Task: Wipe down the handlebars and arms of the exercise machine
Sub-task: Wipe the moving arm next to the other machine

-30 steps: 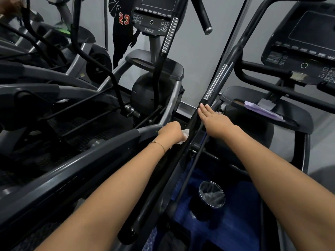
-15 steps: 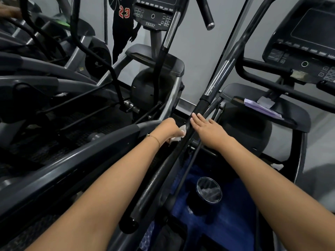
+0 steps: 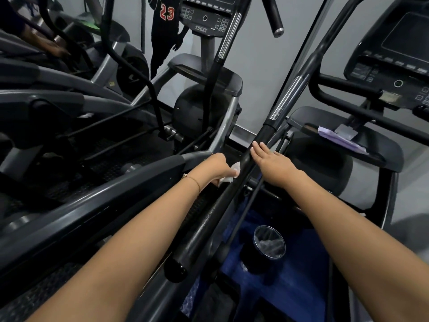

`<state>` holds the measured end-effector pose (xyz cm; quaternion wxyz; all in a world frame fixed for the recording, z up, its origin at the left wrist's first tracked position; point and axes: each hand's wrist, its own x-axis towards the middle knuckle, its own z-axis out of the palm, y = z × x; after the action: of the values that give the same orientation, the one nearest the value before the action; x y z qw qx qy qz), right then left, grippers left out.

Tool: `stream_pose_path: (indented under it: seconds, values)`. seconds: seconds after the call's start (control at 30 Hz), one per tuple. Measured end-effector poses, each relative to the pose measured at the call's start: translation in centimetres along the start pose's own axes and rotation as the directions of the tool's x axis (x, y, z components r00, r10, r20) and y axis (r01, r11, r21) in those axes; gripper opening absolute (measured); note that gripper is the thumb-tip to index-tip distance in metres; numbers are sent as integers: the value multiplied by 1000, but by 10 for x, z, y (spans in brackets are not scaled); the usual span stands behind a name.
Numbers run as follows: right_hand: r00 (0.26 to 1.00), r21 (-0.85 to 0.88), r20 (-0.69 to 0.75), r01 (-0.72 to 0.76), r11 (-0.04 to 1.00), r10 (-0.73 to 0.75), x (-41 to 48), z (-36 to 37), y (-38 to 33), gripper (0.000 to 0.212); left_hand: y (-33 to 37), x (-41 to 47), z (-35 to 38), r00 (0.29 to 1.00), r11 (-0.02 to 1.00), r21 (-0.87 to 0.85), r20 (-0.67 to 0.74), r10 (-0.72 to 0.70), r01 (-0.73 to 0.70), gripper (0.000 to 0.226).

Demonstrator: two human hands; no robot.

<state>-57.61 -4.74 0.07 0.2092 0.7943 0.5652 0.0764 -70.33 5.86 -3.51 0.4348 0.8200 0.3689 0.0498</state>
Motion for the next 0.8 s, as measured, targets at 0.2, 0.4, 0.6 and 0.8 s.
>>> stream_pose_path:
  seconds: [0.2,0.4,0.6,0.8]
  values:
    - [1000,-4,0,-13,1000,13,0,-1,-2,66,3,-11,1,999,1000,7,-34,10,-10,31]
    - [1000,-15,8,-25,1000,25,1,-1,-4,67,7,-11,-4,1000,996,83,1,-29,29,30]
    - [999,3,18,-30,1000,30,1,-2,-5,70,21,-15,-5,1000,990,144,-21,1,2,26]
    - [1000,13,10,-26,1000,26,2,-1,-4,69,16,-14,-9,998,994,103,46,-35,31,35]
